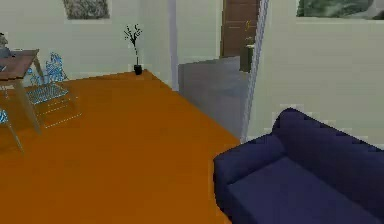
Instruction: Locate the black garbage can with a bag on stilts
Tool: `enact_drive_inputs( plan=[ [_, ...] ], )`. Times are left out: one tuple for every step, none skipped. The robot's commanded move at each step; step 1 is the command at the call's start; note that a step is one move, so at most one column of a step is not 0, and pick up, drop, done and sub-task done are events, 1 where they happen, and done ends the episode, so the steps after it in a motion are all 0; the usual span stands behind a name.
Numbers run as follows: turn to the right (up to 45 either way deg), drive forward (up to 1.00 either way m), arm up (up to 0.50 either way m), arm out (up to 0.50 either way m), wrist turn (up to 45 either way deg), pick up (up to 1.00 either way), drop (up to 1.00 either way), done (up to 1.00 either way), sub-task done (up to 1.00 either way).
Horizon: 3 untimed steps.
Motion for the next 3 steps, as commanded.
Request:
enact_drive_inputs(
  plan=[
    [-15.0,0.0,0.0,0.0,0.0,0.0,0.0,0.0,0.0],
    [0.0,1.0,0.0,0.0,0.0,0.0,0.0,0.0,0.0],
    [-12.0,0.0,0.0,0.0,0.0,0.0,0.0,0.0,0.0]
  ],
)
